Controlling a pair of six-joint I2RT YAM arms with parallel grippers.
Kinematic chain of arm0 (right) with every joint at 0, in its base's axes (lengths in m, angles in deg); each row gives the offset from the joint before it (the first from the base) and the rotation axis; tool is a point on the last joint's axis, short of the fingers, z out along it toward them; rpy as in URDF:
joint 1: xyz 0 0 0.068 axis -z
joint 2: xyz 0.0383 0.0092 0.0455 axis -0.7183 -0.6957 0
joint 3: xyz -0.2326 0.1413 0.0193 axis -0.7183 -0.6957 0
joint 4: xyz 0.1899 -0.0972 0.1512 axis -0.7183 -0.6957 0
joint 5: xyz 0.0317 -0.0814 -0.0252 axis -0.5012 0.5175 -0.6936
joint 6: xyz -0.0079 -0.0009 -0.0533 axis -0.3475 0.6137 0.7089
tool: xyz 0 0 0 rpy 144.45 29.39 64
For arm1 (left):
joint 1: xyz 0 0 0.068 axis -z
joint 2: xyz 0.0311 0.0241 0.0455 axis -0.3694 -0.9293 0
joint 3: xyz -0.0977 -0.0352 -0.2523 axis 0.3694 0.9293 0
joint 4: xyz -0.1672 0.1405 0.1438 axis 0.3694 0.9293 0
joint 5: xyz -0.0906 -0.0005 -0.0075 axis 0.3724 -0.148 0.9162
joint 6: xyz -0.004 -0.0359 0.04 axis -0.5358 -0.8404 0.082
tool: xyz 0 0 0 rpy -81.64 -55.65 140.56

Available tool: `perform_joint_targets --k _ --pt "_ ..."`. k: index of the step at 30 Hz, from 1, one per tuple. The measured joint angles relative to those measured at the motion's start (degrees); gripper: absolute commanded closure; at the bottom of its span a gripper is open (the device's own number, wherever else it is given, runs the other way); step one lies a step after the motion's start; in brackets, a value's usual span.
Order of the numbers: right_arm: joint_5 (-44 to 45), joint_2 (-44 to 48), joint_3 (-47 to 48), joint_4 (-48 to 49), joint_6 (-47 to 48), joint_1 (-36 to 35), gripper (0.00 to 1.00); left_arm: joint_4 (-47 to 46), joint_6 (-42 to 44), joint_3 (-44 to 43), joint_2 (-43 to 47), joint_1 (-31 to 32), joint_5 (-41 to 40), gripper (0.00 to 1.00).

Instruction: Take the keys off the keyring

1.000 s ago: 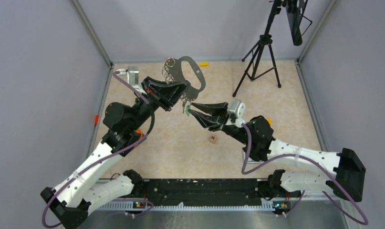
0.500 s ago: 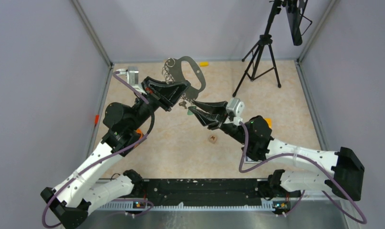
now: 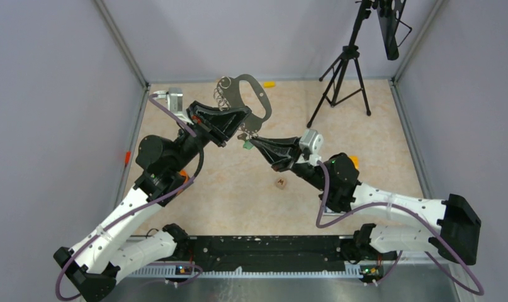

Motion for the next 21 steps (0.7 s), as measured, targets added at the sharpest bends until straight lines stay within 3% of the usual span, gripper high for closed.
perform_joint_targets --k 10,21 --pt "-1.27 3.48 -2.99 0.35 -0.63 0.0 1.0 1.62 -0.42 0.0 0.39 0.07 -1.11 1.0" --pt "3.89 4.79 -2.99 -0.52 -0.63 -0.24 1.0 1.68 -1.44 0.0 0.33 0.07 -0.39 1.0"
